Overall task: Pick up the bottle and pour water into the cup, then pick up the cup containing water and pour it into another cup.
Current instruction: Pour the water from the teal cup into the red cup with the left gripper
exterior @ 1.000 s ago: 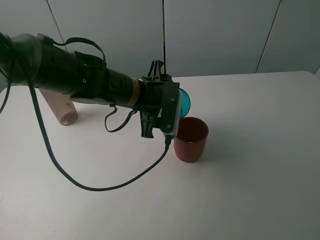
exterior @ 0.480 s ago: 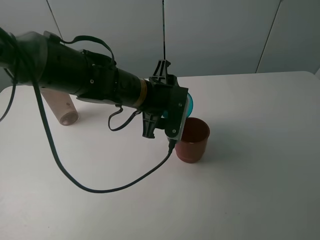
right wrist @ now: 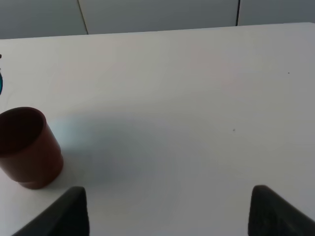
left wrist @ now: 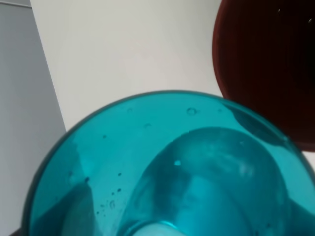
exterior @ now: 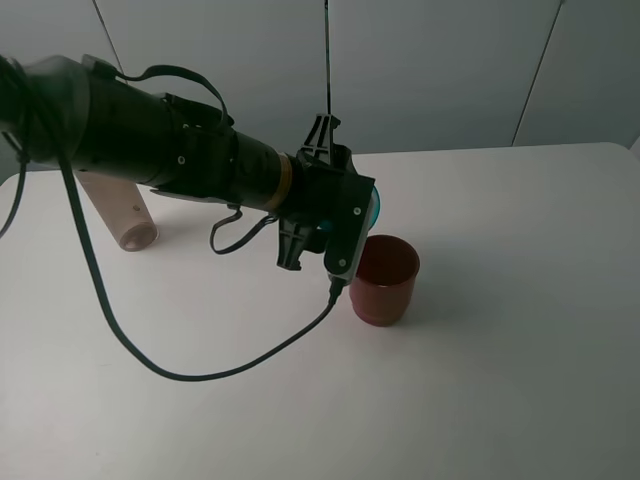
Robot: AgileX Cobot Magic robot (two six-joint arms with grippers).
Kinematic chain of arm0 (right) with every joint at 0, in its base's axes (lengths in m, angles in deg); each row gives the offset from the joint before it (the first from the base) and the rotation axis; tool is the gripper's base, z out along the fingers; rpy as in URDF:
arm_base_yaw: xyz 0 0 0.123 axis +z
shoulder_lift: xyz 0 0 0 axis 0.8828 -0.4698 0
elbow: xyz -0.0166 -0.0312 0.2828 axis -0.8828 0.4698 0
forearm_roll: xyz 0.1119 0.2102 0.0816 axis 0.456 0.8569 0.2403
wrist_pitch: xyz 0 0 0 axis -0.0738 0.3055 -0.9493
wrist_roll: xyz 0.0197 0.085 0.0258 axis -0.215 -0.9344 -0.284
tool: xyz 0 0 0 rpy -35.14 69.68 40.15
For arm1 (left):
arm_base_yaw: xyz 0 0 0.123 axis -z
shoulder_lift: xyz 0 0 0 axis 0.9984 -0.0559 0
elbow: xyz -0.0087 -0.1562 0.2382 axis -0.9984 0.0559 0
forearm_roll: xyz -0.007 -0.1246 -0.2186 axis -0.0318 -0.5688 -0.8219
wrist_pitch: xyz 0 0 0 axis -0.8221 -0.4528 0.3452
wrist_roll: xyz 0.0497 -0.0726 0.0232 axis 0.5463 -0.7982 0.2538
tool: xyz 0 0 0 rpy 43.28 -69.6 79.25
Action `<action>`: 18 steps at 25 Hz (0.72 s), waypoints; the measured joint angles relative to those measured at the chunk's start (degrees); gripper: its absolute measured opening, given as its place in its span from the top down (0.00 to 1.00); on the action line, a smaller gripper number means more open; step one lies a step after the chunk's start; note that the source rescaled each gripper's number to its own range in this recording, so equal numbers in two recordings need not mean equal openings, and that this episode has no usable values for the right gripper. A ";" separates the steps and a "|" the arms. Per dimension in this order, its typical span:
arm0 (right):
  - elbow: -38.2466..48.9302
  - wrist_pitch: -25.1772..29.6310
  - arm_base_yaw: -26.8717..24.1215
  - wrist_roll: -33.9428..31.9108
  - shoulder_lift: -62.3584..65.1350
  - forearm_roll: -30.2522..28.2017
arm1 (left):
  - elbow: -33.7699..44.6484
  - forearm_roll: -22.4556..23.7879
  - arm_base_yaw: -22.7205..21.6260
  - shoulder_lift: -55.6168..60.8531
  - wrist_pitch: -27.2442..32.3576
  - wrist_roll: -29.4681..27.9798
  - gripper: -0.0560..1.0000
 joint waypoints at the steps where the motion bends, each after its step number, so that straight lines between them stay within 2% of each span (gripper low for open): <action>1: 0.00 0.00 0.00 0.00 0.00 0.00 | 0.00 0.10 0.00 0.00 0.10 0.00 0.85; 18: 0.00 0.00 0.00 0.00 0.00 0.00 | 0.00 4.72 1.45 0.78 0.57 0.00 0.85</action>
